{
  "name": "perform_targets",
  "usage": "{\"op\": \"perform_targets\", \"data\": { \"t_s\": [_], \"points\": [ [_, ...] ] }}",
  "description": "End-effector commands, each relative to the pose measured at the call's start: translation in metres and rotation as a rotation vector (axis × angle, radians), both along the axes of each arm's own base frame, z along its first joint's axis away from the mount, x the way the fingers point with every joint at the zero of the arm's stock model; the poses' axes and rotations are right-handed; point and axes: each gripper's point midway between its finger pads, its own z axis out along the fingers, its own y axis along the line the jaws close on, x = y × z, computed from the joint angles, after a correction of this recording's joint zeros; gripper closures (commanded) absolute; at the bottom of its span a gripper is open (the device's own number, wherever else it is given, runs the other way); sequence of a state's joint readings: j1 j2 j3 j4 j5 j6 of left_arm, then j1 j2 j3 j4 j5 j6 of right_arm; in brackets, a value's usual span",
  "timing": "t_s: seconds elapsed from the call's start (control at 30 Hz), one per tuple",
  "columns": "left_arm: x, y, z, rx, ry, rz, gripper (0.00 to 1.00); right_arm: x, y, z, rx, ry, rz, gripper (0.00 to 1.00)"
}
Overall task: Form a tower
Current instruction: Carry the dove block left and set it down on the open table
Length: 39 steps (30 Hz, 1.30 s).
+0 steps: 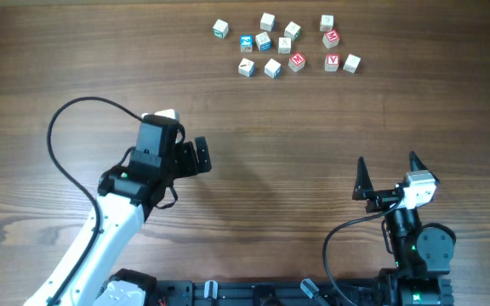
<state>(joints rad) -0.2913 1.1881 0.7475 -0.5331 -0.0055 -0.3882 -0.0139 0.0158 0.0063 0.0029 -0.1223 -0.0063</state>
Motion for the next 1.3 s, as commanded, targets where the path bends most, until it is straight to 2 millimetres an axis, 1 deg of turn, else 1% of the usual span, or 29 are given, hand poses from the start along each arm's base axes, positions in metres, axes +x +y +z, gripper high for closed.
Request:
{"op": "perform_targets", "data": {
  "t_s": [0.0,0.03,0.13,0.17,0.23,0.3,0.33,0.37,0.4,0.43,0.5,0.53,0.6,0.67,0.73,0.77,0.8,0.83,0.87,0.93,1.0,1.03,1.07,1.1,1.13,1.17,1.2,1.27],
  "points": [
    [-0.002,-0.001,0.019,-0.038,-0.039,0.013,0.00,0.000,-0.001,0.001,-0.017,-0.008,-0.006,0.00],
    [-0.003,0.000,0.022,-0.040,-0.048,0.012,0.01,0.000,-0.001,0.001,-0.017,-0.008,-0.006,0.00],
    [-0.006,0.001,0.042,-0.051,-0.101,0.005,0.00,0.000,-0.001,0.001,-0.017,-0.008,-0.006,0.00],
    [-0.007,0.001,0.054,-0.058,-0.126,0.005,0.00,0.000,-0.001,0.001,-0.017,-0.008,-0.006,0.00],
    [-0.008,0.001,0.096,-0.078,-0.203,0.002,0.00,0.000,-0.001,0.001,-0.017,-0.008,-0.005,0.00],
    [-0.009,0.002,0.131,-0.083,-0.267,-0.015,0.00,0.000,-0.001,0.001,-0.017,-0.008,-0.006,0.00],
    [-0.012,0.003,0.154,-0.072,-0.307,-0.035,0.00,0.000,-0.001,0.001,-0.017,-0.008,-0.006,0.00],
    [-0.013,0.004,0.167,-0.073,-0.325,-0.032,0.00,0.000,-0.001,0.001,-0.017,-0.008,-0.005,0.00],
    [-0.017,0.006,0.184,-0.077,-0.340,-0.030,0.00,0.000,-0.001,0.001,-0.017,-0.008,-0.006,0.00],
    [-0.020,0.007,0.194,-0.078,-0.345,-0.031,0.00,0.000,-0.001,0.001,-0.017,-0.008,-0.006,0.00],
    [-0.029,0.011,0.205,-0.070,-0.334,-0.026,0.00,0.000,-0.001,0.001,-0.017,-0.008,-0.006,0.00],
    [-0.035,0.021,0.209,-0.028,-0.320,0.009,0.00,0.000,-0.001,0.001,-0.017,-0.008,-0.006,0.00],
    [-0.044,0.039,0.209,0.047,-0.294,0.067,0.00,0.000,-0.001,0.001,-0.017,-0.008,-0.006,0.00],
    [-0.051,0.047,0.205,0.077,-0.261,0.086,0.00,0.000,-0.001,0.003,-0.017,-0.016,-0.005,0.00],
    [-0.049,0.057,0.203,0.082,-0.250,0.161,0.00,-0.001,0.003,0.002,-0.011,-0.011,0.019,0.00],
    [-0.046,0.064,0.203,0.070,-0.250,0.214,0.00,-0.001,0.004,0.002,0.040,-0.006,0.022,0.00],
    [-0.043,0.070,0.203,0.062,-0.247,0.254,0.00,-0.001,0.005,0.002,0.151,0.008,0.029,0.00],
    [-0.039,0.078,0.201,0.049,-0.236,0.305,0.00,-0.001,0.006,0.002,0.429,0.044,0.035,0.00],
    [-0.035,0.083,0.195,0.026,-0.209,0.338,0.00,-0.001,0.006,0.002,0.639,0.071,0.034,0.00],
    [-0.026,0.083,0.180,-0.040,-0.135,0.342,0.00,-0.001,0.004,0.002,0.946,0.107,0.020,0.00],
    [-0.018,0.088,0.165,-0.064,-0.069,0.363,0.00,0.001,-0.007,0.000,1.135,0.100,-0.045,0.00],
    [-0.015,0.092,0.157,-0.056,-0.034,0.381,0.00,0.000,-0.002,0.002,1.221,0.119,-0.014,0.00],
    [-0.014,0.094,0.152,-0.052,-0.011,0.388,0.00,0.000,0.001,0.008,1.227,0.105,0.017,0.00],
    [-0.012,0.095,0.148,-0.049,0.002,0.392,0.00,-0.001,0.005,0.018,1.174,0.078,0.059,0.00],
    [-0.008,0.097,0.144,-0.043,0.015,0.396,0.00,-0.007,0.019,0.043,0.987,0.002,0.181,0.00],
    [-0.003,0.097,0.139,-0.038,0.026,0.398,0.00,-0.011,0.026,0.057,0.917,-0.025,0.234,0.00],
    [0.003,0.097,0.133,-0.036,0.041,0.398,0.00,-0.014,0.028,0.069,0.890,-0.018,0.239,0.00],
    [0.006,0.097,0.128,-0.032,0.060,0.399,0.00,-0.015,0.032,0.080,0.823,-0.007,0.250,0.00]
  ]
}}
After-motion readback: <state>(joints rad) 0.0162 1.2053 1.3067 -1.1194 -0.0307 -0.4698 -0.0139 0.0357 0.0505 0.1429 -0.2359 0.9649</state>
